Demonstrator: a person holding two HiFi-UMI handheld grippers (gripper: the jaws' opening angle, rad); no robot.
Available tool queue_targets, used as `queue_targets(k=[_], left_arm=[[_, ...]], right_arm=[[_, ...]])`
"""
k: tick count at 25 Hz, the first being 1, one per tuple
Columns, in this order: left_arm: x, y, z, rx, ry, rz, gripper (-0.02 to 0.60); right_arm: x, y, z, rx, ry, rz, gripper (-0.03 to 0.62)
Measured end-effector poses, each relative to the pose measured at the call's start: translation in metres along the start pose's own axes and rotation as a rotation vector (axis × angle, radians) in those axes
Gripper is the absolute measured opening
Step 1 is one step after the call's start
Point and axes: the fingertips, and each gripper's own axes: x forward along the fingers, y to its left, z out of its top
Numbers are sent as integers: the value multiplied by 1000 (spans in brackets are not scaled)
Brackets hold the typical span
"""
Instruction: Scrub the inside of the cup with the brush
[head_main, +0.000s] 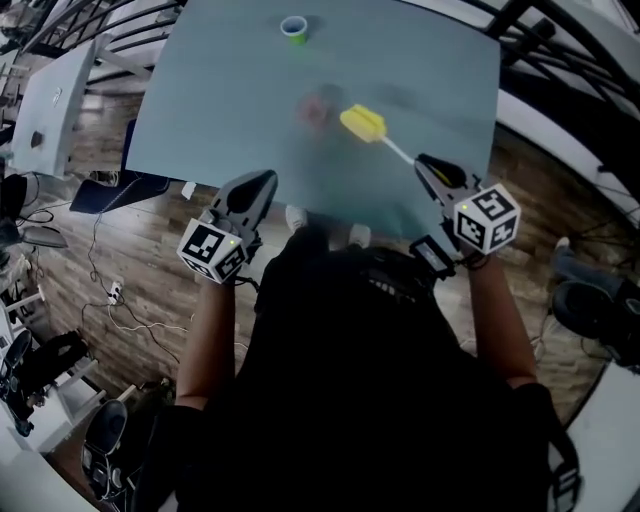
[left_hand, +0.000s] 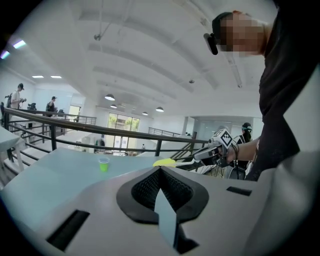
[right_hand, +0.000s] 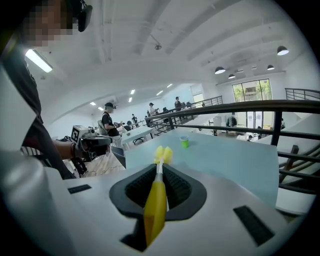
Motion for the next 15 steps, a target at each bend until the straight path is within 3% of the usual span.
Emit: queue_targets(k=[8,15], left_arm=[[-35,0,-12,-5,-23,91,-2],[-65,-8,-16,18,-37,81,-2]], right_arm=[[11,19,-10,-20,18,65,46],[15,56,-8,-47,1,63,46]])
